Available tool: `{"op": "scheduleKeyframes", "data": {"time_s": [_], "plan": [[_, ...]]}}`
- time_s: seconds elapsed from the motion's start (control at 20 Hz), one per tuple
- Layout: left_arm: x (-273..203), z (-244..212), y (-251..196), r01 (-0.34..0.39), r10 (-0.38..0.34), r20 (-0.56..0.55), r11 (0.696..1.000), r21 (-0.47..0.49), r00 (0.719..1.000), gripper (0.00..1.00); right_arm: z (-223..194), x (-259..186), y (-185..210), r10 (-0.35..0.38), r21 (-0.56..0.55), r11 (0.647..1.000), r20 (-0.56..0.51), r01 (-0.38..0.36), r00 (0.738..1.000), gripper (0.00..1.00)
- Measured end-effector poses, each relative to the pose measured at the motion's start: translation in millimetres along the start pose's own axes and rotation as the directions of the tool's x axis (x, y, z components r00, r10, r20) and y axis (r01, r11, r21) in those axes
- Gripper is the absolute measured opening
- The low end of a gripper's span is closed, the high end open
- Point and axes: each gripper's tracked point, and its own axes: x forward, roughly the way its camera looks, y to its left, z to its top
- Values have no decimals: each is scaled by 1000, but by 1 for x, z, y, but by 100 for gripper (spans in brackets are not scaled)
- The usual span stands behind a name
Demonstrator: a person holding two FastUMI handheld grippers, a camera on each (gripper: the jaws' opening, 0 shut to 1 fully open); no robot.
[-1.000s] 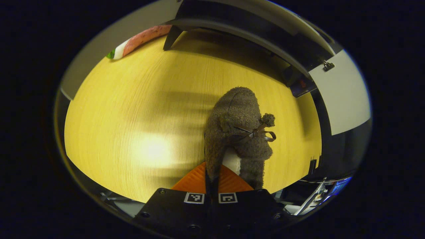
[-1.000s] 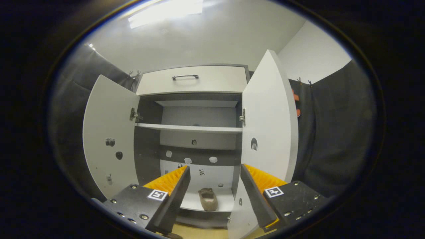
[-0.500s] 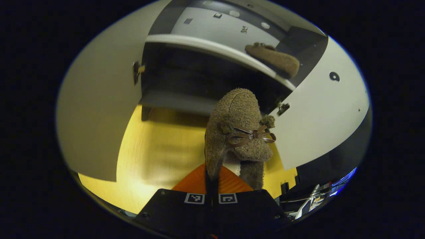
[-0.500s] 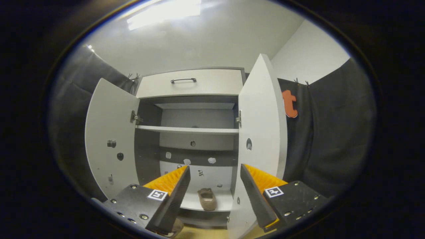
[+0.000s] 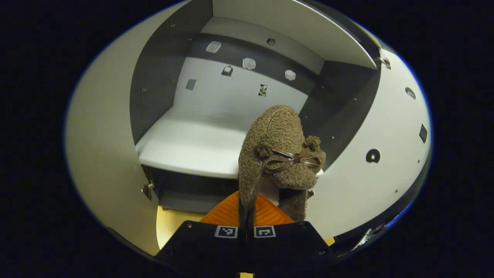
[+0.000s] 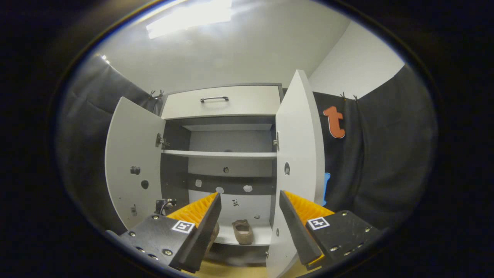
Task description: Grab one shoe with the right hand and put it into the shoe cabinet, grab the other shoe with the left hand and put it into the shoe cabinet; then close the right door with the right hand and the left door with the left hand.
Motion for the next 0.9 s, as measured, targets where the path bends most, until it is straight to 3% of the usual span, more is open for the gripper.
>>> {"op": "scheduleKeyframes", "data": {"time_s": [0.4,0.6,0.75,0.9], "plan": [[42,75,31,-78,79,67,997,-17,995,1,-2,0,-14,-34,16,999,11,34,999,91],[66,77,50,-125,127,54,991,-38,990,1,-7,3,-22,-58,18,998,13,58,998,91],[78,80,53,-120,123,54,991,-56,991,1,-8,3,-29,-78,16,997,12,78,997,91],[92,76,63,-154,155,20,988,-30,988,1,-6,4,-28,-81,28,996,16,80,997,91]]}}
